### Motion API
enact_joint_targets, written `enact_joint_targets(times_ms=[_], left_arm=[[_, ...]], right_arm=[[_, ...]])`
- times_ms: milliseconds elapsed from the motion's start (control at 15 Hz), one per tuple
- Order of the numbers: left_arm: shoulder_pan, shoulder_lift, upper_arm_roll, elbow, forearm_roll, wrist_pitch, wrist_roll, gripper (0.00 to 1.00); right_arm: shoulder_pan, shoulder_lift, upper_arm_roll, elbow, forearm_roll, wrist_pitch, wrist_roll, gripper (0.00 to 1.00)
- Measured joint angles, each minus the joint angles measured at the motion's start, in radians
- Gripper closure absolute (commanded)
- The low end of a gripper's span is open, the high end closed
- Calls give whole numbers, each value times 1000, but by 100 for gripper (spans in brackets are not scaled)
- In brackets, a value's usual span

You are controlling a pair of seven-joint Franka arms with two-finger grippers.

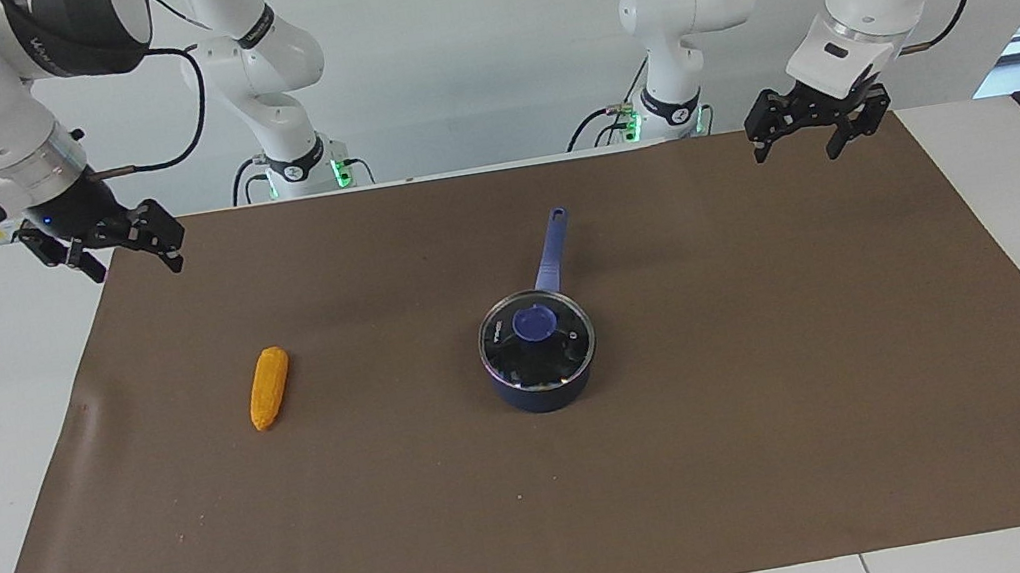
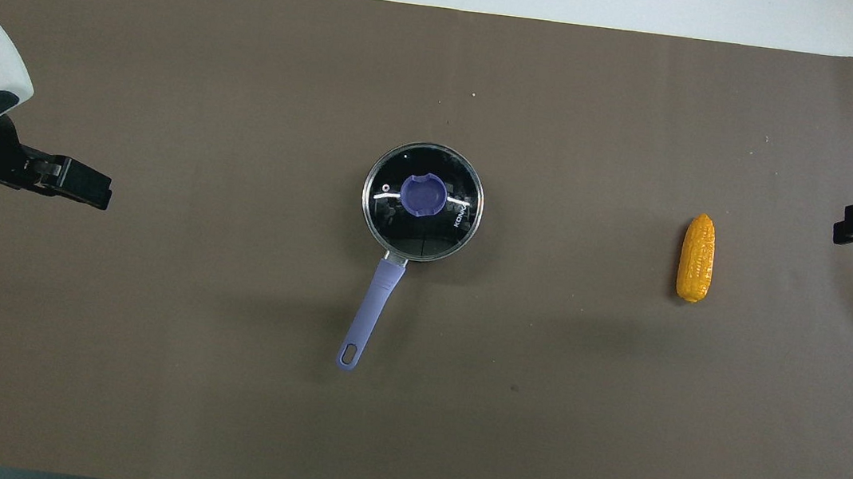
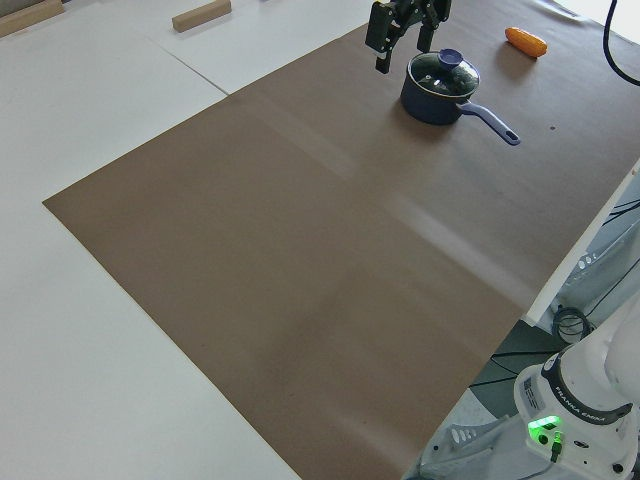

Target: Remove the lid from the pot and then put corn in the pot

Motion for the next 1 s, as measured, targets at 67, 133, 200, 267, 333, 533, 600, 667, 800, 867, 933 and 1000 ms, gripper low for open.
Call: enact_joint_targets(times_ms=[67, 133, 200, 267, 333, 533, 600, 667, 800, 867, 933, 1000], left_arm=[[0, 0, 0, 0, 0, 0, 0, 0], [-1, 0, -1, 0, 0, 0, 0, 0], [-1, 0, -2, 0, 0, 1, 0, 0], [-1, 0, -2, 0, 0, 2, 0, 0], [-1, -1, -3, 0, 0, 1, 0, 0], [-2, -2, -4, 0, 0, -17, -4, 0], [-3, -3, -6, 0, -1, -23, -26, 0], [-9, -4, -11, 0, -4, -24, -68, 0], [-63, -3, -23, 0, -18, -13, -166, 0], [-108, 2, -29, 0, -28, 3, -224, 0], [-159, 13, -34, 1, -37, 31, -300, 0], [-204, 33, -40, 7, -52, 56, -373, 0]], right_arm=[[0, 0, 0, 0, 0, 0, 0, 0], [0, 0, 0, 0, 0, 0, 0, 0], [0, 0, 0, 0, 0, 0, 0, 0], [0, 0, 0, 0, 0, 0, 0, 0], [0, 0, 0, 0, 0, 0, 0, 0], [1, -4, 0, 0, 0, 0, 0, 0], [1, -6, 0, -1, 1, 0, 0, 0], [1, -10, 1, -6, 4, 0, -1, 0], [3, -26, 3, -55, 21, 54, -3, 0], [6, -41, 5, -113, 26, 123, -3, 0], [8, -59, 9, -186, 27, 197, -3, 0], [10, -71, 12, -256, 27, 259, -3, 0]])
